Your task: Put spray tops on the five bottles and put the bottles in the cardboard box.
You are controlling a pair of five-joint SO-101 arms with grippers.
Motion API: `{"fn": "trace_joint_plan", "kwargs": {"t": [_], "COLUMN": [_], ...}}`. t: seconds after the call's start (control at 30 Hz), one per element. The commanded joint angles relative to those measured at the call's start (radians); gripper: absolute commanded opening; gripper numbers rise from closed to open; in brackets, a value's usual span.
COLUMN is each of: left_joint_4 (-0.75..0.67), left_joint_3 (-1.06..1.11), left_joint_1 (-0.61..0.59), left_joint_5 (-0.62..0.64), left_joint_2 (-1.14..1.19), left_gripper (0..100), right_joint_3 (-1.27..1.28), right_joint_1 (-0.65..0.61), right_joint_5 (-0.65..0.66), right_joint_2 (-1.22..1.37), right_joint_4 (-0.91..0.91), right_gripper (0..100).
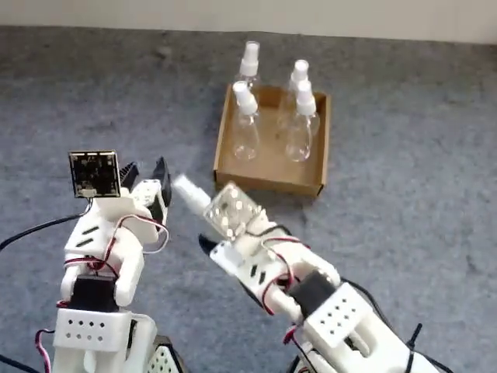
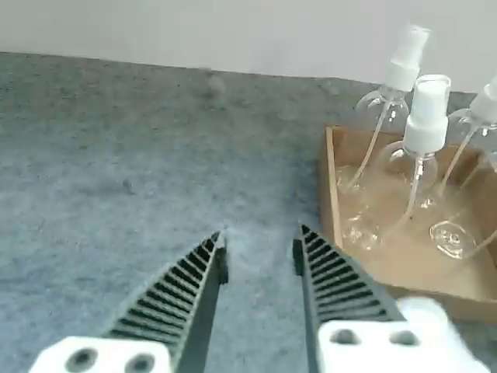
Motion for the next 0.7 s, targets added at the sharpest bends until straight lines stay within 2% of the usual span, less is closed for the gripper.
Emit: {"fn": "trace_joint_plan", "kwargs": {"t": [0.0,0.17,0.53,0.67], "left_joint_4": [-0.035,-0.029,-0.028,0.028], "left_joint_3": [-0.021,-0.024,-0.022,-0.028], "left_joint_1": [-0.051,-0.042,0.114,0.145], "left_joint_5": [0.011,0.012,0.005,0.003], "left_joint_2": [-0.008,-0.008,-0.010,-0.010], "left_gripper": [13,13,13,13], "right_joint_3": [0.022,0.053,0.050,0.050], "right_joint_1": [-0.010,-0.015,-0.010,-0.008], "right_joint_5": [0.012,0.012,0.012,0.006], "right_joint_2": [-0.133,-0.173,-0.079,-0.073], "right_joint_4": [0.015,0.024,-0.022,-0.056], "right_gripper": [0.5,0.5,0.5,0.5]}}
